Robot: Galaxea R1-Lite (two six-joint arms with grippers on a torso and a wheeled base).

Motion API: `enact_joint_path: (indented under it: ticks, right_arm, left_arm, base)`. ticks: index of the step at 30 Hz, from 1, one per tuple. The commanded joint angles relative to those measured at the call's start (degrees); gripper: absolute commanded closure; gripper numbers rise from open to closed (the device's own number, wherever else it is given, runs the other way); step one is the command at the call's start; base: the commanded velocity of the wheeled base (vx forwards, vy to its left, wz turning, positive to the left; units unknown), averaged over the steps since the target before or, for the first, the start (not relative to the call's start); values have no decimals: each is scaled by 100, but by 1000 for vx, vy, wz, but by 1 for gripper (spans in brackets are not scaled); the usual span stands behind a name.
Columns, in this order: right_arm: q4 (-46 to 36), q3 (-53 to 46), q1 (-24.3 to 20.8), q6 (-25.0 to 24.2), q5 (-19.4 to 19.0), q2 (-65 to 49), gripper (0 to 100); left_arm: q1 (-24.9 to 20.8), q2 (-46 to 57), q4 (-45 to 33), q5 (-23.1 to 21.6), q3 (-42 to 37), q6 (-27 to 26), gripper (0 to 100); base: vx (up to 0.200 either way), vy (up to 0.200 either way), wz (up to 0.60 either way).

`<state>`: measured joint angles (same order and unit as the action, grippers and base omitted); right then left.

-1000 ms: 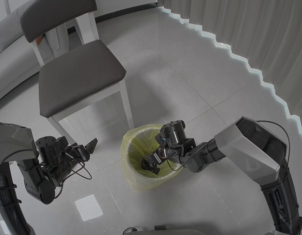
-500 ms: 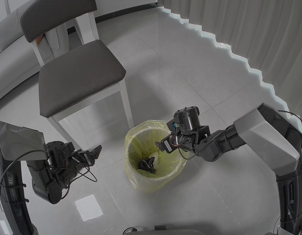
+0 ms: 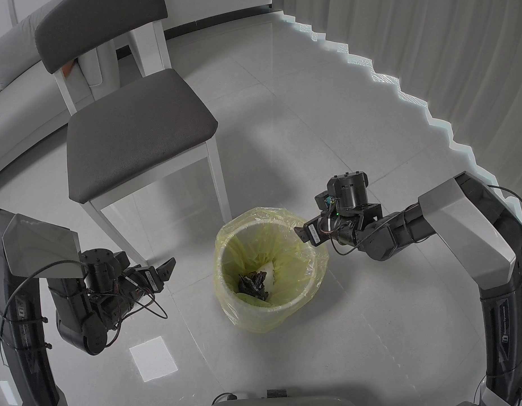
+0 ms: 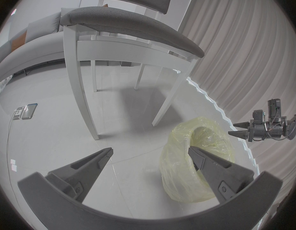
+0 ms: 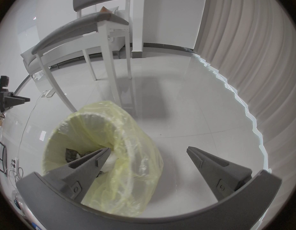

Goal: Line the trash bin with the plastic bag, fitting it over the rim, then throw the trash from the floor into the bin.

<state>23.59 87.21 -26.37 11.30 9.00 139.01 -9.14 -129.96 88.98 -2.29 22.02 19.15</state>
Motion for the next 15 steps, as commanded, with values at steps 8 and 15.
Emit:
enact_joint_path:
  ticks: [8,15]
  right_arm:
    - [41,296,413,13,-30,539,0]
    - [5,446,519,21,-56,759,0]
  left_arm:
    - [18,129,102,89,-75,-17,0]
    - [27,112,102,106,-83,-8,0]
  base:
    - [0,0,0]
    - [0,0,0]
